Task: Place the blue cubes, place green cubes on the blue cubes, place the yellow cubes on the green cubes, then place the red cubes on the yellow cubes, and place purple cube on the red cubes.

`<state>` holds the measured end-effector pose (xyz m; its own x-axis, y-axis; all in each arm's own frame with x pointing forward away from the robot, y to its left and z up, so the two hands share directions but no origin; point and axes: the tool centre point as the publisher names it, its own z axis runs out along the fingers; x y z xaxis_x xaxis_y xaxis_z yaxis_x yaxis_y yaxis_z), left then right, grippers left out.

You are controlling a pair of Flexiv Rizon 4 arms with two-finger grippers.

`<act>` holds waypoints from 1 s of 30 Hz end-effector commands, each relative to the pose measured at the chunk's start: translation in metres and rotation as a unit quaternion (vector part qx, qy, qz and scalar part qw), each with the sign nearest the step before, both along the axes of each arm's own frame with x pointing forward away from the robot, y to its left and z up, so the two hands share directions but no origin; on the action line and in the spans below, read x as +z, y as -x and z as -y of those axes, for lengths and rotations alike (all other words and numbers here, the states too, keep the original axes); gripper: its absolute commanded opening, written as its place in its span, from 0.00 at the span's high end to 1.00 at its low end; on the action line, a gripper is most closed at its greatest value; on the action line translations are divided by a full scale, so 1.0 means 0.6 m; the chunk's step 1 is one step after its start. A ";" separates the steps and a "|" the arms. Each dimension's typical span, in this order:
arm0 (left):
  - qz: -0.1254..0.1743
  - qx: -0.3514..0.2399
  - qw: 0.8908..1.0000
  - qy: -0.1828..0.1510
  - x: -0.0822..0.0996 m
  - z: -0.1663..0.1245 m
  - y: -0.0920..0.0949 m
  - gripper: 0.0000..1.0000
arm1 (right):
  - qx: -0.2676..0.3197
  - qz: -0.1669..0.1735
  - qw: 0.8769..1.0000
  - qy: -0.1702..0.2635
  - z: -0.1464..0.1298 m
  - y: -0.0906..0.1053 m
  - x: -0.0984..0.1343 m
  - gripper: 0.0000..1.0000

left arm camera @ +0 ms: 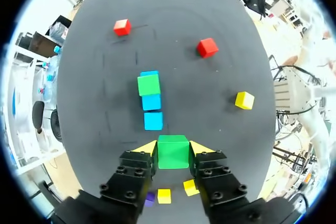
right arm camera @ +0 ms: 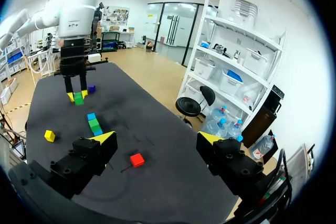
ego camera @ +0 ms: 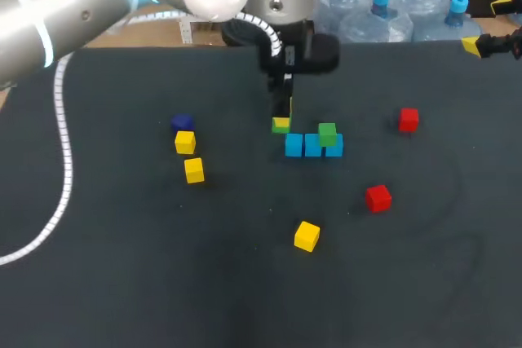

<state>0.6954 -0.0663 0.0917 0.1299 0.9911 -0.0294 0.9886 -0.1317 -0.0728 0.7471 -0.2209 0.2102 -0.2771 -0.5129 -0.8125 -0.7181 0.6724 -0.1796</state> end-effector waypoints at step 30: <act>-0.032 0.013 0.999 0.030 -0.061 0.061 -0.038 1.00 | 0.000 0.000 1.000 0.000 0.000 0.000 0.000 0.00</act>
